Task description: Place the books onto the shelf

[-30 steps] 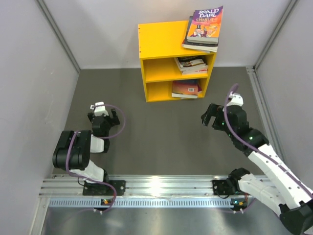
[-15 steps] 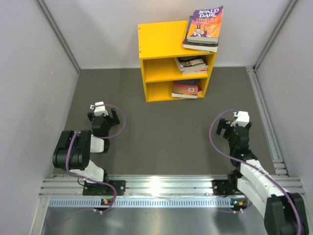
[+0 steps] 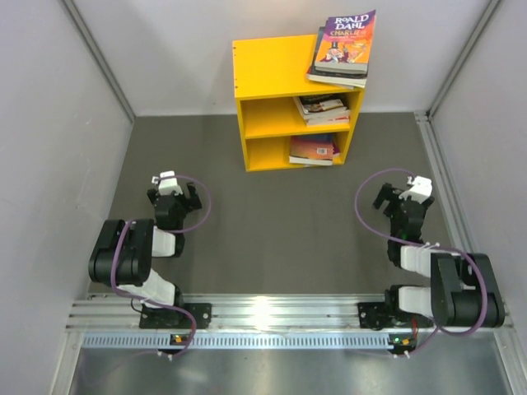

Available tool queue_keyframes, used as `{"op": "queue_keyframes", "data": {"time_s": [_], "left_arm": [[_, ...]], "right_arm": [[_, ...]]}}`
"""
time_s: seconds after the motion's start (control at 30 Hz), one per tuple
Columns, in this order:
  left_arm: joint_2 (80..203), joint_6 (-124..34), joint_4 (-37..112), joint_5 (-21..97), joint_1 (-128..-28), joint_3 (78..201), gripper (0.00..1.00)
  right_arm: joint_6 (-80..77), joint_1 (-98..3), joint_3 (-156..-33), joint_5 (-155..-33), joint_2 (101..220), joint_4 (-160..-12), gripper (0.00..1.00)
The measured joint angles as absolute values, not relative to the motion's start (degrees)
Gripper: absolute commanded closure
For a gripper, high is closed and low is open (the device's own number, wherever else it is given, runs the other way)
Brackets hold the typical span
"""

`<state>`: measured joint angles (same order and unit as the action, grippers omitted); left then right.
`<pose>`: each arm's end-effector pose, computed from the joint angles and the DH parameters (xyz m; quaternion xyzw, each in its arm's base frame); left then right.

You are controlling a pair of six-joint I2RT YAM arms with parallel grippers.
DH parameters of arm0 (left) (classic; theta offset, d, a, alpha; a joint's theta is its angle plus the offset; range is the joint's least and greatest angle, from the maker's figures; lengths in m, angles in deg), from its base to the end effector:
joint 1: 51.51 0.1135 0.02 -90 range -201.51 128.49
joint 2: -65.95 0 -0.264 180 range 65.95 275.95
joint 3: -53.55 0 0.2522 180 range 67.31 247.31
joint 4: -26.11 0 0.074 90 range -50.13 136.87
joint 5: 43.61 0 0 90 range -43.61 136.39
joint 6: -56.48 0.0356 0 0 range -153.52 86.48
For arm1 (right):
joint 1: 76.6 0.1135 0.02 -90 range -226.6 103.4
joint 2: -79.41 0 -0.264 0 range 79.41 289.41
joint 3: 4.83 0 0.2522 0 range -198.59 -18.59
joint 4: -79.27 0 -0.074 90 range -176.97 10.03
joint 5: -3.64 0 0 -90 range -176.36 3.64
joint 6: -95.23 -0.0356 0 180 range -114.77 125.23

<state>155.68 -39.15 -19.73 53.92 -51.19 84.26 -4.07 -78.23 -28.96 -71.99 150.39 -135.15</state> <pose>0.2550 0.0061 0.1364 -0.0813 0.7787 0.0227 0.6217 0.2121 -0.0149 0.1557 0.1516 0.7624 -0.0557 0.6266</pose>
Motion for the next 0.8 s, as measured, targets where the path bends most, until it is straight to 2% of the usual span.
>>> {"op": "queue_keyframes", "data": {"time_s": [0.27,0.47,0.8], "left_arm": [[155.68,-39.15,-19.73,53.92,-51.19,84.26,0.01],[155.68,-39.15,-19.73,53.92,-51.19,84.26,0.01],[155.68,-39.15,-19.73,53.92,-51.19,84.26,0.01]], "right_arm": [[0.94,-78.91,-30.49,-82.87,162.08,-148.81,0.00],[2.14,-79.04,-29.84,-85.56,162.63,-153.71,0.00],[7.23,-77.73,-29.99,-89.72,162.63,-153.49,0.00]]}}
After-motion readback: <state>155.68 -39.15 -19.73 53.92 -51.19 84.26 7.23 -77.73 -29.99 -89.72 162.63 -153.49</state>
